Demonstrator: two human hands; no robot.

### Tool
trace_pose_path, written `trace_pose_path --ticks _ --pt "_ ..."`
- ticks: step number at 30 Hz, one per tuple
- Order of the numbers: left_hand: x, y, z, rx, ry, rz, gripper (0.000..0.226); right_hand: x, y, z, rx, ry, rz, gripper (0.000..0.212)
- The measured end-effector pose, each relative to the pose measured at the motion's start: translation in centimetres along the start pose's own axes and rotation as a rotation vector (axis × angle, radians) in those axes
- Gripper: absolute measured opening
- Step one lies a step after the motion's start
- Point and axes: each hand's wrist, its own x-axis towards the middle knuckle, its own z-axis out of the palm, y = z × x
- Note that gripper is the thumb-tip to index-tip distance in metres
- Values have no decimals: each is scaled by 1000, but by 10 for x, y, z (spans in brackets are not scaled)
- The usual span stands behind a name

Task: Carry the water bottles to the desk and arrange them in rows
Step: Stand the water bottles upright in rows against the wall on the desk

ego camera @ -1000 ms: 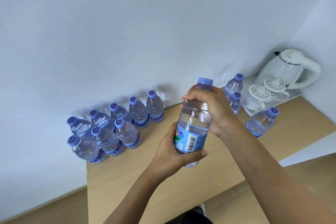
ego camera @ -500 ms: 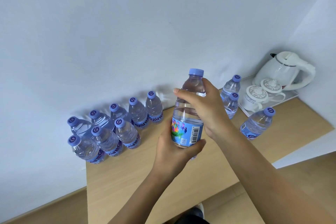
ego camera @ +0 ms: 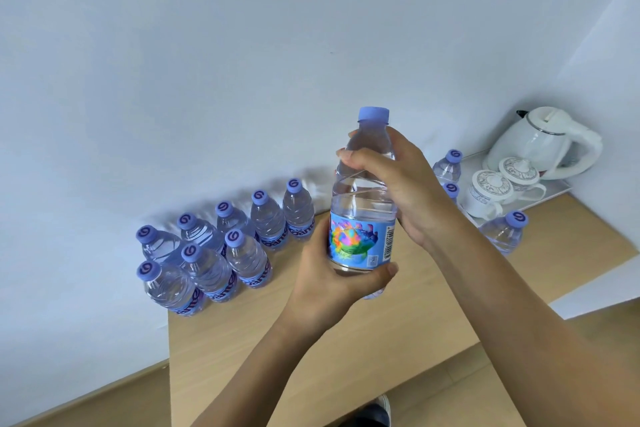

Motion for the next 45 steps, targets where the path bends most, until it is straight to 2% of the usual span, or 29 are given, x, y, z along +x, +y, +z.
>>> trace_pose_path --ticks 4,7,15,20,24,27,30,34,39,42,45 --pt "1 -1 1 90 104 31 55 -2 3 9 -124 144 -43 31" --pt "0 -2 1 111 107 27 58 -2 2 15 -61 170 -30 22" --pt "3 6 -8 -47 -34 -89 61 4 -10 8 144 20 -4 24" --pt "3 6 -8 12 25 -20 52 5 -13 6 91 -65 -41 30" --pt "2 6 -4 81 146 19 54 1 -10 13 -58 57 -90 34" --pt "2 5 -2 160 192 51 58 -1 -4 18 -67 176 -95 33" --pt "0 5 -3 150 157 51 62 -1 -5 17 5 185 -80 24" --pt "1 8 -5 26 48 2 65 1 -11 9 157 110 -23 22" --pt "6 13 -10 -45 -109 -62 58 3 -18 -2 323 -75 8 24" --pt "7 12 -7 0 -68 -49 52 5 -17 -4 231 -104 -3 25" --pt "6 8 -1 65 52 -8 50 4 -14 -3 37 -1 -43 27"
